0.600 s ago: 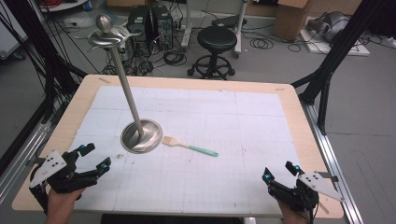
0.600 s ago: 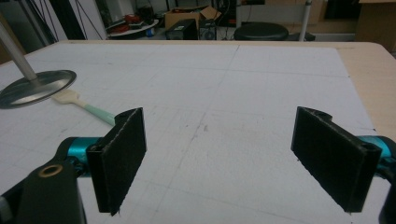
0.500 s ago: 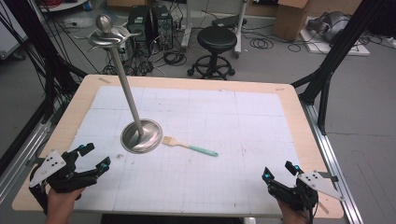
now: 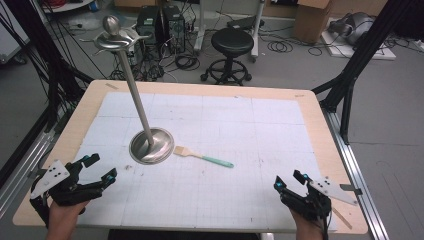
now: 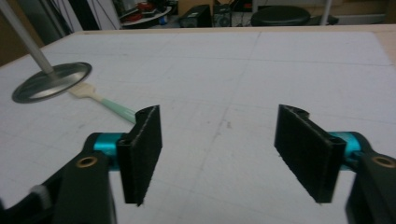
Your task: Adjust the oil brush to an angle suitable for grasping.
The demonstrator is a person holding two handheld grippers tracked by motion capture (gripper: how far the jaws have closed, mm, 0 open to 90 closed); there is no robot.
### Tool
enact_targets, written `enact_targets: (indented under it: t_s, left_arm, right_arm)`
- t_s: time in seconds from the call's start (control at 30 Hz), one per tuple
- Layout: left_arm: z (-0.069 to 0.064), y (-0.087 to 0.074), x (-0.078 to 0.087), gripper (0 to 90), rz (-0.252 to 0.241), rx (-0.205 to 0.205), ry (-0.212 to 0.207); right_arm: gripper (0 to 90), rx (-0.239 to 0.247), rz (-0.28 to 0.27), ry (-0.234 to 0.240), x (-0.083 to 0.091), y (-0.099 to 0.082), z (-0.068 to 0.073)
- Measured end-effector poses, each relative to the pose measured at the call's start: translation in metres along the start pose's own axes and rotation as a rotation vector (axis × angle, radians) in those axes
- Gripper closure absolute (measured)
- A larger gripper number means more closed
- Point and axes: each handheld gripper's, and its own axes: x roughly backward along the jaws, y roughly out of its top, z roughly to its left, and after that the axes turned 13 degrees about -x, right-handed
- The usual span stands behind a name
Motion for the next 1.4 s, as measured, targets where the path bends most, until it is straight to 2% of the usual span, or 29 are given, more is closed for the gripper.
enact_targets:
  t_s: [0.1,0.13,0.2,0.3,0.37,0.47,0.57,0.8,1.03,1.2,1.3,1.4]
  left_arm:
    - [0.000,-0.001,-0.002,18.3,0.006,0.004,-0.003]
    - [0.000,-0.001,-0.002,18.3,0.010,0.002,-0.006]
    - [0.000,-0.001,-0.003,18.3,0.010,0.003,-0.010]
    - [-0.001,-0.002,-0.003,18.3,0.012,0.005,-0.017]
    - [-0.001,-0.002,-0.003,18.3,0.015,0.001,-0.024]
    - [-0.001,-0.002,-0.003,18.3,0.014,0.005,-0.026]
    - [0.002,-0.003,-0.002,18.3,0.013,0.017,-0.024]
    - [0.005,-0.004,-0.002,18.3,0.010,0.029,-0.023]
    - [0.006,-0.004,-0.002,18.3,0.010,0.036,-0.024]
    - [0.007,-0.005,-0.002,18.4,0.006,0.046,-0.026]
    - [0.008,-0.005,-0.001,18.4,0.002,0.049,-0.027]
    - [0.008,-0.005,-0.001,18.4,0.003,0.053,-0.025]
  right_arm:
    - [39.9,-0.005,0.019,0.026,-0.014,0.004,0.008]
    - [42.4,0.006,0.027,0.026,-0.026,0.007,0.015]
    - [44.4,0.009,0.028,0.030,-0.031,0.008,0.017]
    - [51.8,0.006,0.030,0.045,-0.053,0.014,0.029]
    - [55.5,0.023,0.040,0.047,-0.066,0.017,0.038]
    - [74.1,0.007,0.045,0.057,-0.084,0.020,0.050]
    - [89.0,0.040,0.094,0.055,-0.104,0.022,0.064]
    - [89.1,0.137,0.191,0.087,-0.158,0.027,0.104]
    - [89.2,0.162,0.309,0.104,-0.204,0.014,0.133]
    - [89.1,0.176,0.373,0.106,-0.226,0.003,0.146]
    - [89.2,0.167,0.399,0.105,-0.236,-0.002,0.149]
    - [89.2,0.181,0.428,0.105,-0.244,-0.007,0.153]
